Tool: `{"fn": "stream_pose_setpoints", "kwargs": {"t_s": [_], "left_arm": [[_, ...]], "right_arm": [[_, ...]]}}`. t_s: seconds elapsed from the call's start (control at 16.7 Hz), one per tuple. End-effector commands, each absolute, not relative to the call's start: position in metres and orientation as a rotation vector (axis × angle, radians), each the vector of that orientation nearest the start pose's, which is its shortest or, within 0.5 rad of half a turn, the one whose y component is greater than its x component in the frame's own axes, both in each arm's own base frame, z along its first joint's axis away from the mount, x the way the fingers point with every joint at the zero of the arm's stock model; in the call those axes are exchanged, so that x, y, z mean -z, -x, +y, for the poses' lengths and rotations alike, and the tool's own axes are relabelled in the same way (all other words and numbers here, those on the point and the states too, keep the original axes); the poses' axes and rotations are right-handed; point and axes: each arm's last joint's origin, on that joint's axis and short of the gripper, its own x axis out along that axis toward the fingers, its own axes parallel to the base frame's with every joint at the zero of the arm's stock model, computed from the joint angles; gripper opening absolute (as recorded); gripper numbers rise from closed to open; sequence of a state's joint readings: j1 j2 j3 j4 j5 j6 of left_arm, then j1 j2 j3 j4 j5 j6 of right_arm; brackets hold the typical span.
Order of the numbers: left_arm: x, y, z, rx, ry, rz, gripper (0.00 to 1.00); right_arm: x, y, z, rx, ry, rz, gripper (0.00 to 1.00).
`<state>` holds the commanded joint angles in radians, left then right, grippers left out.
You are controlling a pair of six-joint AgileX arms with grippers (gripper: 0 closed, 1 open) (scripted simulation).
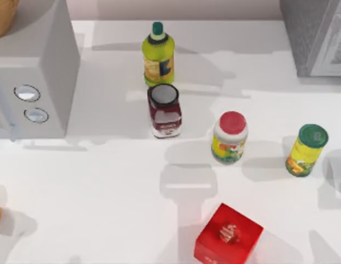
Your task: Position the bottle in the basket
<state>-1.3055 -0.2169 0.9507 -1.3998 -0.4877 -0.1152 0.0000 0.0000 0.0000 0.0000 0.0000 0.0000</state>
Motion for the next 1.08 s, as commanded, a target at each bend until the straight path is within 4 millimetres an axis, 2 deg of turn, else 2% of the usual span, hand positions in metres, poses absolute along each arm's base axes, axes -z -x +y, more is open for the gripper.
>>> {"fn": "stream_pose_setpoints", "kwargs": {"t_s": [0.36, 0.54, 0.66, 0.84, 0.96, 1.08], "left_arm": [[-0.275, 0.010, 0.094, 0.790, -0.108, 0.211, 0.00], [-0.293, 0.015, 0.085, 0.747, -0.126, 0.239, 0.00], [-0.315, 0.018, 0.075, 0.703, -0.131, 0.256, 0.00], [-0.360, 0.018, 0.052, 0.621, -0.123, 0.271, 0.00], [-0.394, 0.009, 0.030, 0.557, -0.112, 0.277, 0.00], [-0.429, -0.010, 0.006, 0.488, -0.099, 0.281, 0.00]], "right_arm": [[-0.160, -0.106, -0.001, 0.000, 0.000, 0.000, 1.00], [-0.160, -0.106, -0.001, 0.000, 0.000, 0.000, 1.00], [-0.160, -0.106, -0.001, 0.000, 0.000, 0.000, 1.00], [-0.160, -0.106, -0.001, 0.000, 0.000, 0.000, 1.00], [-0.160, -0.106, -0.001, 0.000, 0.000, 0.000, 1.00], [-0.160, -0.106, -0.001, 0.000, 0.000, 0.000, 1.00]]}}
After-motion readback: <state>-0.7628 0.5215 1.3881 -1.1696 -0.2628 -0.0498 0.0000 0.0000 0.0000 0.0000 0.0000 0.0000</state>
